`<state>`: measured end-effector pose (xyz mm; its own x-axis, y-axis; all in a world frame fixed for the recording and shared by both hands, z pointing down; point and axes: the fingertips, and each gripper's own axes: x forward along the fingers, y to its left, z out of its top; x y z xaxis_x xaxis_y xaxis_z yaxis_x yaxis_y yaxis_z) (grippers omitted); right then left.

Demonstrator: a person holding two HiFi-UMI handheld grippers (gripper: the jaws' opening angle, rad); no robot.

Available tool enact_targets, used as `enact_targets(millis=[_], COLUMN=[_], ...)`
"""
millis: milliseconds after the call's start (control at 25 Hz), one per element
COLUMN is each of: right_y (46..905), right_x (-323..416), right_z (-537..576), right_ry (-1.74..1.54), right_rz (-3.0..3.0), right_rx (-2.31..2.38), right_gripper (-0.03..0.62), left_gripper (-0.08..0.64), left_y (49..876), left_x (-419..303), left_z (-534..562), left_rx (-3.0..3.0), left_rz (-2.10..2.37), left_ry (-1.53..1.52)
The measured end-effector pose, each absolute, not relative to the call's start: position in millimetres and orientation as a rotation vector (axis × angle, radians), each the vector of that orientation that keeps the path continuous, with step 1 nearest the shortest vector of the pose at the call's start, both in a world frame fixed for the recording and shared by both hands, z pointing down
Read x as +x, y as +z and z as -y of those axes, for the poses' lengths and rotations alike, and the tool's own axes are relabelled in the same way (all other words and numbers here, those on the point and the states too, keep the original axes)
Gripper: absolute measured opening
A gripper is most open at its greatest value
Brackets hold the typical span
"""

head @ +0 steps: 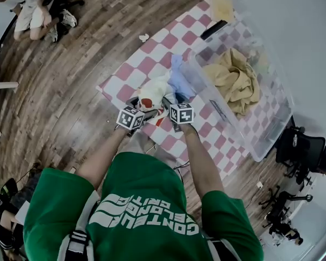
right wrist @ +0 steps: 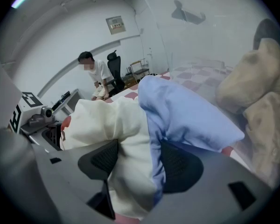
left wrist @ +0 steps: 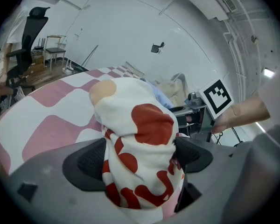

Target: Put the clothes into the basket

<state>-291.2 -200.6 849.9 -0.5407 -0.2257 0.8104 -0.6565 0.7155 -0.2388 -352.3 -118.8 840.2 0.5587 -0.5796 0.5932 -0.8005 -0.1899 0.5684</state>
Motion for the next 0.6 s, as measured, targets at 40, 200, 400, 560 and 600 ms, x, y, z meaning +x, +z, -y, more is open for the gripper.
enact_targets(millis=[40, 200, 400, 560, 600], right_y=[849.7, 849.0, 847.9, 844.4, 843.0], right_x=[-292.1, -305.1, -328.6, -336.4, -338.5], right_z=[200.3, 192.1, 178.4, 171.6, 169.5], right_ry=[0.701, 0.828, 0.959, 0.990, 0.994], right_rz=[2.119, 2.138, 2.148, 2.148, 2.155], right_rx=[0.674, 0.669, 0.627, 0.566, 0.552], right_gripper=[0.290, 0.180, 0.125, 0.114, 0.112], left_gripper=[0.445, 0.443, 0.433, 0.405, 0.394], left_y=[840.5, 839.8, 836.3, 833.9, 833.0], left_x=[-350.2, -341.3, -334.4, -334.7, -336.1], left_z=[120.7, 126.4, 127.7, 122.6, 120.9], left_rx=[1.886, 1.880, 1.866, 1.857, 1.860], left_rz=[1.119, 1.072, 1.016, 1.009, 1.014], left_ry=[0.305, 0.296, 0.229, 0.177, 0.177])
